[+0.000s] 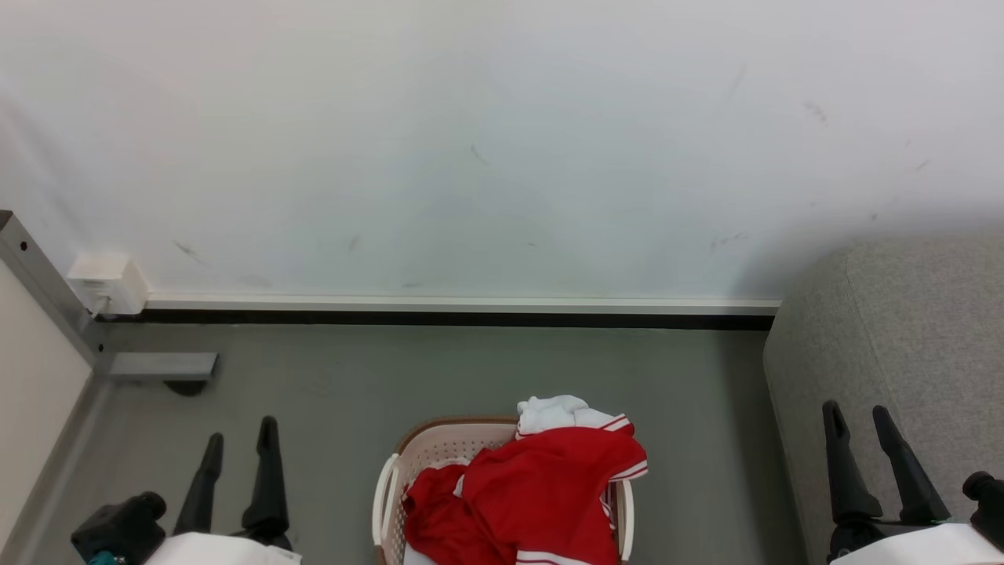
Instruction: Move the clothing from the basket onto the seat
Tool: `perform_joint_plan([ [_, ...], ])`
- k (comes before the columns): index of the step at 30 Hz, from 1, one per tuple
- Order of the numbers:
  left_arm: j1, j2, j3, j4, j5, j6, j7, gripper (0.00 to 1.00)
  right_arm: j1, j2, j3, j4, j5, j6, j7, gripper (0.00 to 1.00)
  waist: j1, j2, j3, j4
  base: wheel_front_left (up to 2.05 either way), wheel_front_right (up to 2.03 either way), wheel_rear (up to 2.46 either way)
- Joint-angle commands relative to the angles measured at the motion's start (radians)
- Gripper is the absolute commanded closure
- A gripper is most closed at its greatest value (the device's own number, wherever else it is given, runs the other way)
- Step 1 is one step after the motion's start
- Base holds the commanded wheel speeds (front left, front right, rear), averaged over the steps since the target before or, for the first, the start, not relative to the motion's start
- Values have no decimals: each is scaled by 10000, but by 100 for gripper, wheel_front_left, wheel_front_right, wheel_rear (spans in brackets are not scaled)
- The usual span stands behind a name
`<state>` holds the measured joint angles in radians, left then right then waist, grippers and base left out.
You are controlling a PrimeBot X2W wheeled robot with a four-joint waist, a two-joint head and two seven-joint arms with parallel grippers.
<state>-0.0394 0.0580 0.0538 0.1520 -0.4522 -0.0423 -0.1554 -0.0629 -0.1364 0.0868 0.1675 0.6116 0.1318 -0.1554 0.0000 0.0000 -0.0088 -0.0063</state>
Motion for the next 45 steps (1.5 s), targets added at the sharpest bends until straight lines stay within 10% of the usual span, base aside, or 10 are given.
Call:
perform_joint_plan([
  [1,-2,133,3,-71,312,46,-107,0,-20,-82,-41,-77,-256,-12,-105,0,0,0,1,-1,0,0,0],
  [45,229,131,-79,-226,3826,287,-1028,0,42,-86,-157,29,-3008,-20,-1034,0,0,0,-151,-64,0,0,0],
])
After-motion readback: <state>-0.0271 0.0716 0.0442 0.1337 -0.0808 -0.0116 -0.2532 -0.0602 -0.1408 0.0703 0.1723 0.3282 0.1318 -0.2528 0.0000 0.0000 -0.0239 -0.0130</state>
